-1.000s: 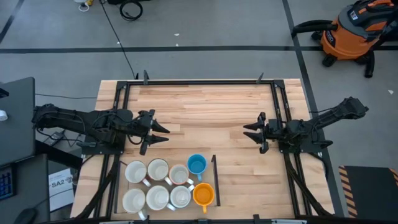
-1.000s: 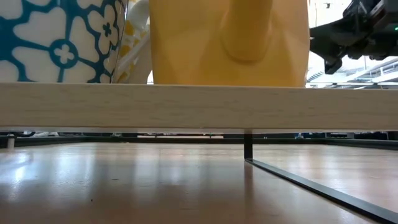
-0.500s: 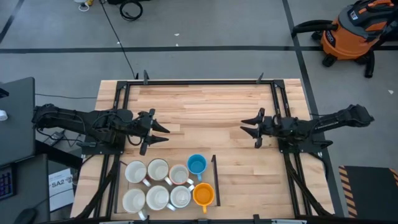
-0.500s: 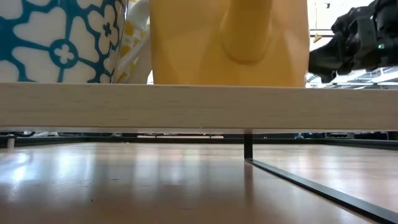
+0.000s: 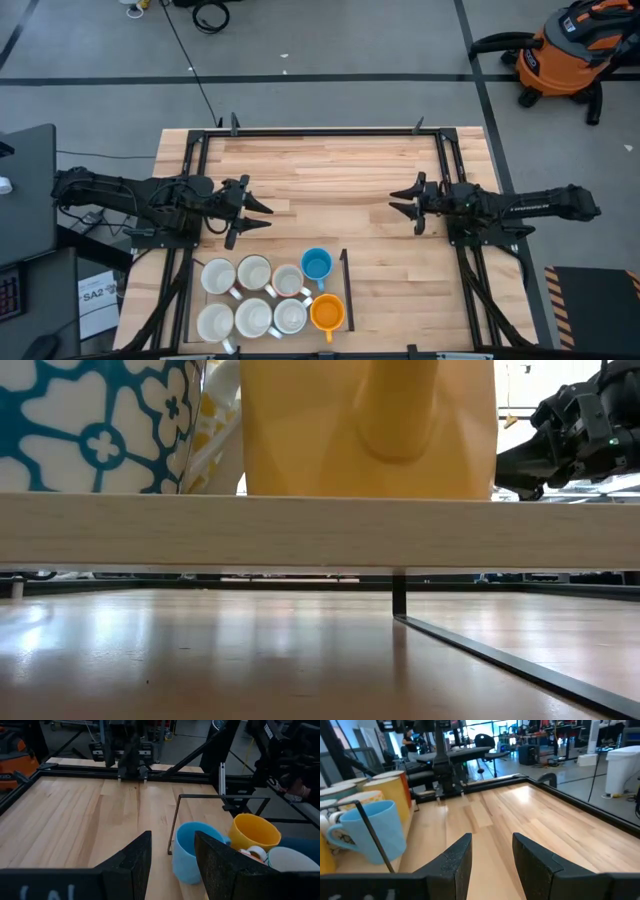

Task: Place coffee mugs
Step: Return to Home Position

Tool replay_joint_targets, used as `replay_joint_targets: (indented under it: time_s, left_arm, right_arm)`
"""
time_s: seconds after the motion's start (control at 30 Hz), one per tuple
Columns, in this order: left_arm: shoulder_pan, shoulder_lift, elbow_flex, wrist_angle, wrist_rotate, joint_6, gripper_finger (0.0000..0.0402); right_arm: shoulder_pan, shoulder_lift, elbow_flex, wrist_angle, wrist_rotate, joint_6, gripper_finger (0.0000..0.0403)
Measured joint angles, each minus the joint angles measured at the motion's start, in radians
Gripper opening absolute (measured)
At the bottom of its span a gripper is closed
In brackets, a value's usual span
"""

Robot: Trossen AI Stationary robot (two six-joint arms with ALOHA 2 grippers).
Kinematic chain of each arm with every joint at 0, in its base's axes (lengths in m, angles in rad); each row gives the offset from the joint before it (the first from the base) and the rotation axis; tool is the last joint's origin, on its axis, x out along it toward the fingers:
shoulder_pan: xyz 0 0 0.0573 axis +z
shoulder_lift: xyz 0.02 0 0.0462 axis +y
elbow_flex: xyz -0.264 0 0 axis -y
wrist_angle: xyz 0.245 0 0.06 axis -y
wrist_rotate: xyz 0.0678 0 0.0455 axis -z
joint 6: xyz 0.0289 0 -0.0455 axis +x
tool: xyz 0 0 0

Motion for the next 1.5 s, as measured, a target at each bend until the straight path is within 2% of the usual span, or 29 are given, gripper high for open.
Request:
replay_joint_targets:
  time_s: [0.27,0.5,0.67,0.87,1.03,1.13,1.3,1.5]
  left_arm:
    - [0.0,0.0,0.0,0.002,0.0,0.0,0.0156]
    - [0.0,-0.023,0.0,0.071,0.0,0.0,0.0156]
    - [-0.003,-0.126,0.0,0.058,0.0,0.001,0.0156]
    - [-0.069,-0.301,0.001,-0.06,-0.001,0.024,0.0156]
    - [-0.156,-0.379,0.001,-0.151,-0.12,0.042,0.0156]
    - [-0.204,-0.401,-0.029,-0.152,-0.172,0.067,0.0156]
    - [-0.259,-0.409,-0.183,0.009,-0.186,0.109,0.0156]
    - [-0.275,-0.406,-0.453,0.46,-0.184,0.165,0.0156]
  right_arm:
    - [-0.007,-0.126,0.0,-0.116,-0.002,0.014,0.0147]
    - [-0.007,-0.239,0.0,-0.219,0.0,0.018,0.0147]
    - [-0.007,-0.3,0.0,-0.258,-0.008,0.031,0.0147]
    - [-0.007,-0.325,0.0,-0.26,-0.021,0.027,0.0147]
    - [-0.007,-0.326,0.0,-0.26,-0.022,0.025,0.0147]
    - [-0.007,-0.326,0.0,-0.26,-0.022,0.025,0.0147]
    - [-0.007,-0.326,0.0,-0.26,-0.022,0.025,0.0147]
    - [-0.007,-0.326,0.0,-0.26,-0.022,0.025,0.0147]
